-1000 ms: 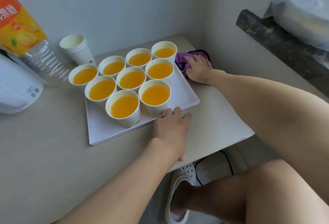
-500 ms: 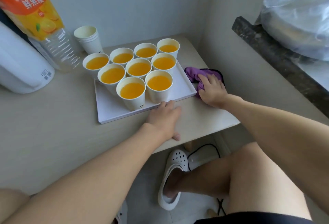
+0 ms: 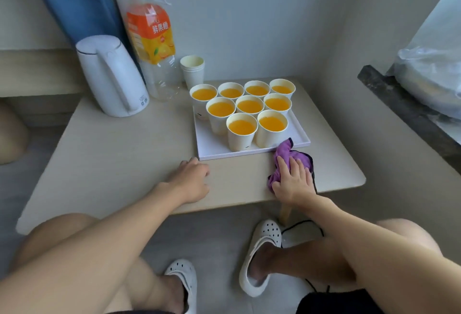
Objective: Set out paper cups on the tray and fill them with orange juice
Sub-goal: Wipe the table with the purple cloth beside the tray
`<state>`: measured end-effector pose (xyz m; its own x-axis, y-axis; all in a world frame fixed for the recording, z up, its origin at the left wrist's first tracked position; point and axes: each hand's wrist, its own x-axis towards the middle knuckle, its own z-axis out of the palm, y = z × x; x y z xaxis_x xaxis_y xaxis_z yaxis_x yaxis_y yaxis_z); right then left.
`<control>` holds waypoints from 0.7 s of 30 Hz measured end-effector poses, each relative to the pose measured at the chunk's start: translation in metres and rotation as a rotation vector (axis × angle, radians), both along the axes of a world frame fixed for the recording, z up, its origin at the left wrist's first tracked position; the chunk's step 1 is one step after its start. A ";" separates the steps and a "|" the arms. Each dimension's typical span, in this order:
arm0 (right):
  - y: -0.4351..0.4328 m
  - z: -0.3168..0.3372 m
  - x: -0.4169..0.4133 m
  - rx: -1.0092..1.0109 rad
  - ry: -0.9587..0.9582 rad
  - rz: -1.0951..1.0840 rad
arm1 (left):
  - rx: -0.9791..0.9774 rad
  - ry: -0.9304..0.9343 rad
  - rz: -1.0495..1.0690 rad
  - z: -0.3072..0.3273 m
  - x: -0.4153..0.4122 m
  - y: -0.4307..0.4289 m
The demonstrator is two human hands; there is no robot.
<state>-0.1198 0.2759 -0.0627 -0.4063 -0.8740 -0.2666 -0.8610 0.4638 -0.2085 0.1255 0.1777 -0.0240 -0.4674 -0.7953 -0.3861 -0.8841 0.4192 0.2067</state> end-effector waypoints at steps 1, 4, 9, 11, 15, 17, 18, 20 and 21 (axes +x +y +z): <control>-0.001 -0.001 0.013 0.004 -0.002 0.032 | 0.012 0.001 0.036 -0.001 0.007 -0.003; -0.011 -0.002 0.064 -0.002 -0.001 0.168 | 0.043 0.040 0.136 -0.001 0.037 -0.013; -0.032 -0.002 0.143 0.019 0.004 0.408 | 0.085 0.134 0.283 -0.003 0.080 -0.028; -0.040 -0.002 0.171 0.017 0.003 0.486 | 0.091 0.176 0.335 -0.003 0.089 -0.035; -0.067 -0.006 0.209 -0.012 -0.011 0.578 | 0.063 0.263 0.405 0.007 0.094 -0.044; -0.086 -0.006 0.217 -0.030 -0.019 0.561 | 0.053 0.245 0.437 0.010 0.095 -0.047; -0.097 -0.007 0.219 -0.041 -0.025 0.537 | 0.054 0.225 0.456 0.010 0.095 -0.049; -0.119 -0.009 0.224 -0.061 -0.035 0.486 | 0.048 0.191 0.471 0.010 0.095 -0.057; -0.130 -0.010 0.226 -0.061 -0.043 0.462 | 0.045 0.182 0.473 0.009 0.095 -0.062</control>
<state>0.1060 0.1457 -0.0723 0.0398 -0.9753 -0.2175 -0.9646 0.0193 -0.2629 0.2208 0.1160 -0.0153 -0.1229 -0.9208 -0.3703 -0.9230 -0.0310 0.3836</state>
